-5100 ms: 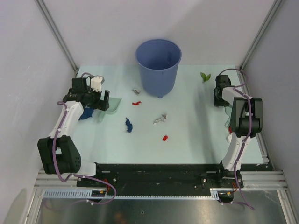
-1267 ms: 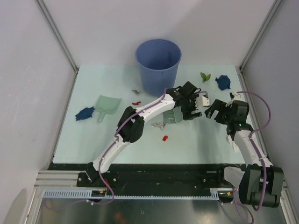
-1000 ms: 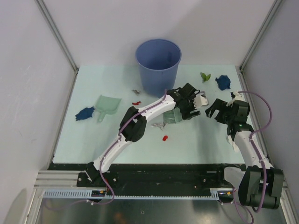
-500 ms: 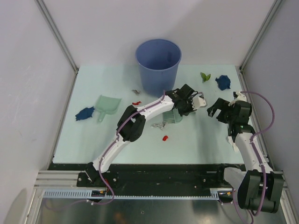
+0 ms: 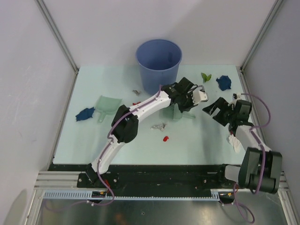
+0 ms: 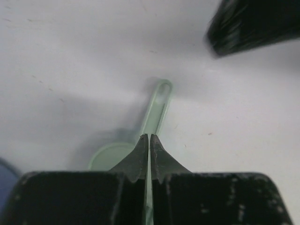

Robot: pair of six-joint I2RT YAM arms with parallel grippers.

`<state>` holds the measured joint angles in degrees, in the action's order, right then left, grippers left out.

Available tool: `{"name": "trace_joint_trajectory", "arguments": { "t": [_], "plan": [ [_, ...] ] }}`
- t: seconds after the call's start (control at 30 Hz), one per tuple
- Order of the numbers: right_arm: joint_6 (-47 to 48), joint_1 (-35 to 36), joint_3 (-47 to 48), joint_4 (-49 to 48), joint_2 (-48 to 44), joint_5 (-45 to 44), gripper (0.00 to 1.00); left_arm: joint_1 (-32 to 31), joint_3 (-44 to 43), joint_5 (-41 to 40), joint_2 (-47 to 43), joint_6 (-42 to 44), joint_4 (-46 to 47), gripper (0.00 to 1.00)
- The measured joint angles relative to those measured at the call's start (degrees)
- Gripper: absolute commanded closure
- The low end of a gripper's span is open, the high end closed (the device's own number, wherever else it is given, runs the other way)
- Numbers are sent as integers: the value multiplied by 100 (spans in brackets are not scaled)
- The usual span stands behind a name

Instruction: Sweep away the paper scraps from the table

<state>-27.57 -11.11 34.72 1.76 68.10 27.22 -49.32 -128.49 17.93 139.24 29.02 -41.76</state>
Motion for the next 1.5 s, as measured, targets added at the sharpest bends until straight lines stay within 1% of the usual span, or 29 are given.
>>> {"name": "trace_joint_trajectory", "arguments": {
  "t": [0.1,0.13,0.23,0.27,0.3,0.33,0.37,0.43,0.47,0.53,0.57,0.67,0.73,0.83,0.93,1.13,1.2,1.37,1.5],
  "plan": [
    [-498,66,0,-507,538,498,2,0,35,83,-339,-15,11,100],
    [-684,107,0,-730,695,629,3,0,39,118,-433,-13,13,100],
    [-1204,249,0,-1408,1121,885,5,0,39,199,-577,-13,46,100],
    [-1329,271,2,-1554,1220,927,5,0,39,201,-584,-11,52,96],
    [-1443,275,2,-1657,1309,927,5,0,39,199,-584,0,48,85],
    [-1508,264,2,-1694,1360,901,5,0,61,201,-575,37,46,72],
    [-1534,247,2,-1696,1370,855,5,0,103,208,-575,125,44,45],
    [-1532,214,2,-1665,1320,726,3,0,184,238,-575,345,37,28],
    [-1510,186,2,-1593,1252,651,2,2,229,273,-575,452,26,17],
    [-1436,109,2,-1416,1027,501,2,13,308,350,-557,662,-9,11],
    [-1388,57,2,-1333,911,452,3,15,315,376,-535,739,-37,11],
    [-1134,-155,26,-988,428,247,3,28,221,428,-334,848,-136,19],
    [-925,-232,98,-756,245,101,3,35,2,411,-79,835,-205,20],
    [-590,-188,278,-358,229,-9,3,59,-192,407,315,833,-249,21],
    [-378,-133,323,-105,258,-37,4,76,-192,402,551,837,-422,26],
    [-103,247,391,184,431,-168,3,98,-157,715,616,909,-656,36],
    [-55,354,470,234,581,-175,4,136,153,920,435,1012,-662,37],
    [26,470,507,332,713,-131,3,133,1257,1451,-219,1252,-824,38],
    [76,507,507,446,686,-136,2,63,1759,1517,-544,1488,-1012,34]
  ]
}}
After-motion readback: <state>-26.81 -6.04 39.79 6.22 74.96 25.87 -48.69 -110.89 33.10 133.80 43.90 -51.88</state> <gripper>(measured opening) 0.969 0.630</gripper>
